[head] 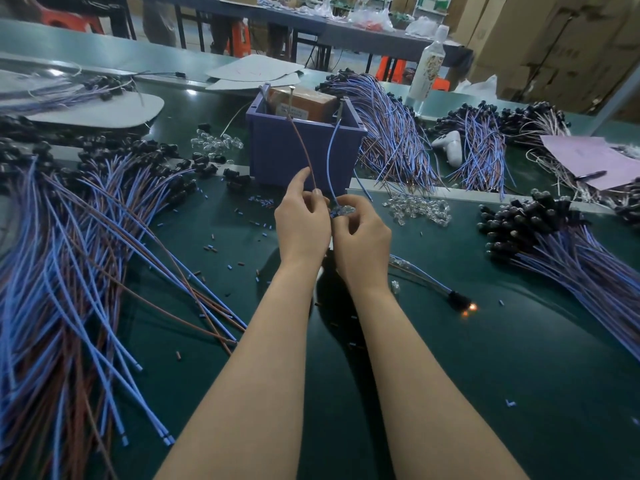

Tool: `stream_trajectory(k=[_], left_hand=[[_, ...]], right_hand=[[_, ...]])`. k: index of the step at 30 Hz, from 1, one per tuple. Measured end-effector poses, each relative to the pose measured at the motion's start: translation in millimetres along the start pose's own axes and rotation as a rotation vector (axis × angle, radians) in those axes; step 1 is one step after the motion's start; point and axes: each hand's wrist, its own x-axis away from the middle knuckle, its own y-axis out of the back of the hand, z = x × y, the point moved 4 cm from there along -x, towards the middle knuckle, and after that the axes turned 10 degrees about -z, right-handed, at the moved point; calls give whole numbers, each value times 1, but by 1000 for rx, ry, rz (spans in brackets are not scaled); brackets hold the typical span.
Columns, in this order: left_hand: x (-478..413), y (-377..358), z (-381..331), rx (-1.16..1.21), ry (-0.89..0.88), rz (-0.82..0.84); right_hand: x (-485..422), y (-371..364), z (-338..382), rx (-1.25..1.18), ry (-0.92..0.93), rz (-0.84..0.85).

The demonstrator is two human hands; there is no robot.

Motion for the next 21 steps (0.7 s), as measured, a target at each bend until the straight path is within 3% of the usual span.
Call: stream_trajectory(k=[15, 19, 21], left_hand=[[1, 0, -3, -23, 10, 15], [-3, -5, -12, 118, 116, 132], [-3, -7, -26, 134, 84, 159]], right_hand=[[2, 0, 3, -11, -3, 30], [-4, 7, 15, -13, 37, 75], [-9, 14, 25, -26, 88, 115]])
